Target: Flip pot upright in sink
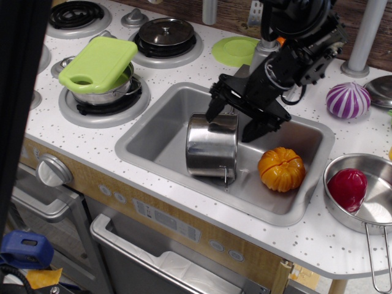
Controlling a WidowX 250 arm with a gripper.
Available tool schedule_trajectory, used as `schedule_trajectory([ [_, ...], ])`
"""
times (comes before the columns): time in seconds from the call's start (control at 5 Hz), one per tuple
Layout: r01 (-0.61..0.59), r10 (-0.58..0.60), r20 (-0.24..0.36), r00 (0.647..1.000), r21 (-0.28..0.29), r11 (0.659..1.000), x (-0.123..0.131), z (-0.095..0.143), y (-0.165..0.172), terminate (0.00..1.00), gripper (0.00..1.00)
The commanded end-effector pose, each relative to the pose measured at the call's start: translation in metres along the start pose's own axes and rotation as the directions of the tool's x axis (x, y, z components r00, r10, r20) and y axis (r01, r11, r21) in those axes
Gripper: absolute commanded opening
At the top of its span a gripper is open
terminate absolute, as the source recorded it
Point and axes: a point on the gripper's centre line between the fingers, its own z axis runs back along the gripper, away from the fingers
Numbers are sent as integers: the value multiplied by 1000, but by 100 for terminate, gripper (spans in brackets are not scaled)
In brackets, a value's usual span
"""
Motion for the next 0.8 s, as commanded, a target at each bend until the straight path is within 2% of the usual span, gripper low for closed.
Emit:
schedule_trajectory([
  [0.0, -33, 32, 33, 999, 2, 999, 7, 5, 17, 0, 100],
  [0.2, -55, 54, 57, 997, 26, 998, 2, -1, 22, 0, 100],
  [0.4, -96, 95, 62, 993, 14, 995, 2, -3, 21, 0, 0],
  [0.6, -100, 104, 69, 992, -54, 993, -1, -6, 26, 0, 0],
])
